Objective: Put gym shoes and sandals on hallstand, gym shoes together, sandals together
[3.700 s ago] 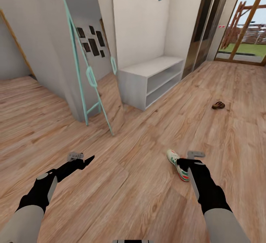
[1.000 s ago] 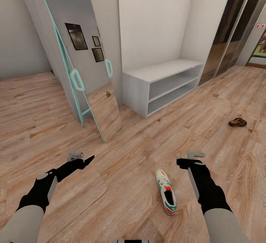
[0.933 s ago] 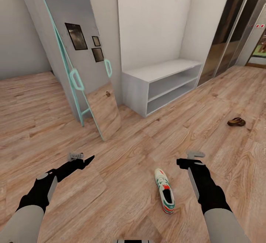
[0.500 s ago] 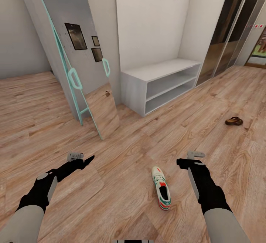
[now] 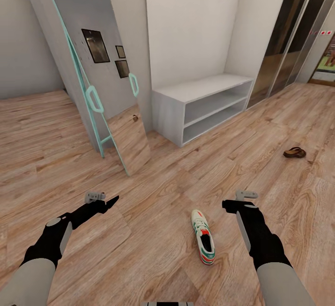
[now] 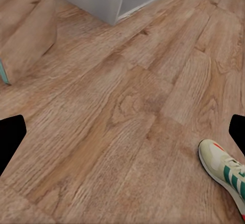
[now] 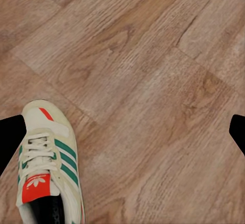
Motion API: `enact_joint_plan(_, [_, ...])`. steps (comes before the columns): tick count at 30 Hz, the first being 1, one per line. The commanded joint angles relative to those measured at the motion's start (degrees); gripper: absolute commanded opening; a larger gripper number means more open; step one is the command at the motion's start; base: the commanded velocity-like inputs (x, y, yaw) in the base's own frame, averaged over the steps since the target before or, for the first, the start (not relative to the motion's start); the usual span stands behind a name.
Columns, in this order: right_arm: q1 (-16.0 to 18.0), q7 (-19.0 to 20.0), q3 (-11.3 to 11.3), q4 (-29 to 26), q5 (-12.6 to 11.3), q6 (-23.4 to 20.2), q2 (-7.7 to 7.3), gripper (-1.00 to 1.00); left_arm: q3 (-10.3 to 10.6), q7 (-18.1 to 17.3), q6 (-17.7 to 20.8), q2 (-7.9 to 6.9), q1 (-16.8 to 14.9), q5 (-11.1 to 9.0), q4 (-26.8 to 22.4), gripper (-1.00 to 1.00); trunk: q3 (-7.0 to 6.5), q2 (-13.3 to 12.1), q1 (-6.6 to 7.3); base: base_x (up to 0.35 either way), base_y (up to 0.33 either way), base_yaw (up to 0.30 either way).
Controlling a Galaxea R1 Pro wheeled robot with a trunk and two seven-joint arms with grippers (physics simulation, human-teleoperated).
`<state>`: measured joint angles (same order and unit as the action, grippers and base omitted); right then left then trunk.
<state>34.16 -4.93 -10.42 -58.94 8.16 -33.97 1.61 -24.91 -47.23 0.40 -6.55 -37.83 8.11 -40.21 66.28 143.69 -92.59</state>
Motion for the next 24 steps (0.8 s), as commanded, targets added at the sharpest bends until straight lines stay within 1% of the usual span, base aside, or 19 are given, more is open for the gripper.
enact_joint_plan(1, [0.0, 0.2, -0.1, 0.0, 0.6, -0.3, 0.06, 1.0, -0.3, -0.4, 0.0, 0.05, -0.1, 0.5, 0.0, 1.0, 0.05, 0.0, 0.01, 0.0, 0.0, 0.0])
enact_joint_plan(2, [0.0, 0.2, -0.1, 0.0, 0.6, -0.3, 0.06, 1.0, -0.3, -0.4, 0.0, 0.05, -0.1, 0.5, 0.0, 1.0, 0.05, 0.0, 0.01, 0.0, 0.0, 0.0])
enact_joint_plan(5, [0.0, 0.3, 0.0, 0.1, 0.5, -0.3, 0.06, 1.0, -0.1, 1.7, 0.1, 0.09, -0.1, 0.5, -0.1, 1.0, 0.05, 0.0, 0.01, 0.0, 0.0, 0.0])
enact_joint_plan(6, [0.0, 0.3, 0.0, 0.1, 0.5, -0.3, 0.07, 1.0, 0.0, 3.7, 0.2, 0.14, -0.1, 0.5, -0.2, 1.0, 0.05, 0.0, 0.01, 0.0, 0.0, 0.0])
enact_joint_plan(8, [0.0, 0.4, 0.1, 0.1, 0.5, -0.3, 0.1, 1.0, 0.0, 6.1, 0.2, 0.25, -0.1, 0.5, -0.2, 1.0, 0.05, 0.0, 0.01, 0.0, 0.0, 0.0])
enact_joint_plan(9, [0.0, 0.4, 0.1, 0.1, 0.5, -0.3, 0.1, 1.0, 0.0, 6.1, 0.2, 0.25, -0.1, 0.5, -0.2, 1.0, 0.05, 0.0, 0.01, 0.0, 0.0, 0.0])
enact_joint_plan(10, [0.0, 0.4, 0.1, 0.1, 0.5, -0.3, 0.12, 1.0, 0.0, 8.8, 0.2, 0.63, -0.1, 0.4, -0.2, 1.0, 0.05, 0.0, 0.01, 0.0, 0.0, 0.0])
enact_joint_plan(13, [0.0, 0.4, 0.1, 0.1, 0.5, -0.3, 0.11, 1.0, 0.1, 12.9, 0.3, 1.71, -0.1, 0.5, -0.3, 1.0, 0.05, 0.0, 0.01, 0.0, 0.0, 0.0])
enact_joint_plan(14, [0.0, 0.4, 0.1, 0.1, 0.5, -0.3, 0.11, 1.0, 0.1, 12.9, 0.3, 1.71, -0.1, 0.5, -0.3, 1.0, 0.05, 0.0, 0.01, 0.0, 0.0, 0.0])
enact_joint_plan(15, [0.0, 0.4, 0.1, 0.2, 0.5, -0.3, 0.12, 1.0, 0.2, 15.6, 0.4, 2.41, -0.2, 0.5, -0.3, 1.0, 0.05, 0.0, 0.01, 0.0, 0.0, 0.0])
enact_joint_plan(17, [0.0, 0.4, 0.2, 0.2, 0.5, -0.3, 0.13, 1.0, 0.2, 18.2, 0.8, 2.92, -0.2, 0.6, -0.3, 1.0, 0.05, 0.0, 0.01, 0.0, 0.0, 0.0])
enact_joint_plan(20, [0.0, 0.4, 0.2, 0.6, 0.5, -0.3, 0.14, 1.0, 0.3, 21.5, 2.4, 3.43, -0.4, 0.6, -0.4, 1.0, 0.05, 0.0, 0.01, 0.0, 0.0, 0.0])
enact_joint_plan(21, [0.0, 0.4, 0.2, 1.4, 0.5, -0.3, 0.16, 1.0, 0.3, 23.0, 4.2, 3.6, -0.5, 0.6, -0.4, 1.0, 0.05, 0.0, 0.01, 0.0, 0.0, 0.0])
enact_joint_plan(24, [0.0, 0.4, 0.4, 4.0, 0.6, -0.1, 0.19, 1.0, 0.4, 24.6, 7.0, 3.8, -0.7, 0.7, -0.5, 1.0, 0.05, 0.0, 0.01, 0.0, 0.0, 0.0])
